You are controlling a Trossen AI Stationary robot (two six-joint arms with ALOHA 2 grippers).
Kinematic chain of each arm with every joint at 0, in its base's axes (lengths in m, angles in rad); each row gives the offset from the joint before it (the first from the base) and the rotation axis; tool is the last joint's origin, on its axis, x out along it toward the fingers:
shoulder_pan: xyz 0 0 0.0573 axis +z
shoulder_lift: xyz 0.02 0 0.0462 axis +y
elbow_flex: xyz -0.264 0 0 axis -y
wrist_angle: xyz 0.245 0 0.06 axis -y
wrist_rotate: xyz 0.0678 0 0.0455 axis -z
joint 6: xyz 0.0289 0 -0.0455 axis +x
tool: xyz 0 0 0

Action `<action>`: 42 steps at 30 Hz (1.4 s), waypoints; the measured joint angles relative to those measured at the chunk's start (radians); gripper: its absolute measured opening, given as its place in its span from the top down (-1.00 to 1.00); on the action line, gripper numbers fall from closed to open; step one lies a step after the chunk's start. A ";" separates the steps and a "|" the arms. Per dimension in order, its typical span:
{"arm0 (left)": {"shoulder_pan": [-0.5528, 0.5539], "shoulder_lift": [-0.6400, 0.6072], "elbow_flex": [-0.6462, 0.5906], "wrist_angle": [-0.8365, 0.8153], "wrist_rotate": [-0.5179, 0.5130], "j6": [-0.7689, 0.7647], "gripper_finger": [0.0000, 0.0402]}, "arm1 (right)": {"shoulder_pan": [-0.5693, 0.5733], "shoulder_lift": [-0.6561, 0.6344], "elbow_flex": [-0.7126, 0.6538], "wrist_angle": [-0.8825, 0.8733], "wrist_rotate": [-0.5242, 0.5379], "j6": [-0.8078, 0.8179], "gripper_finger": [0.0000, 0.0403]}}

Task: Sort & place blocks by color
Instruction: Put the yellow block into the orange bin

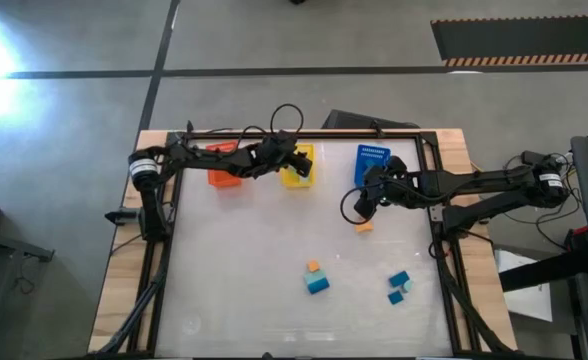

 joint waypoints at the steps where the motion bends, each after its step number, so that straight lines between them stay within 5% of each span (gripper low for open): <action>1: -0.003 -0.006 0.002 0.001 0.004 0.001 0.10 | 0.000 0.000 0.000 0.000 0.000 0.003 -0.02; 7: -0.061 -0.076 -0.006 -0.033 0.033 0.046 0.09 | 0.000 0.000 0.000 0.000 -0.001 0.021 -0.02; 18: -0.327 -0.239 -0.009 -0.150 0.033 0.304 0.09 | 0.018 0.002 -0.013 0.002 -0.008 0.116 -0.02; 25: -0.454 -0.313 -0.046 -0.203 0.030 0.414 0.09 | 0.072 0.005 -0.069 0.007 -0.024 0.324 -0.02; 42: -0.498 -0.571 -0.316 -0.051 0.002 0.457 0.09 | 0.152 0.147 -0.072 -0.006 -0.166 0.655 0.17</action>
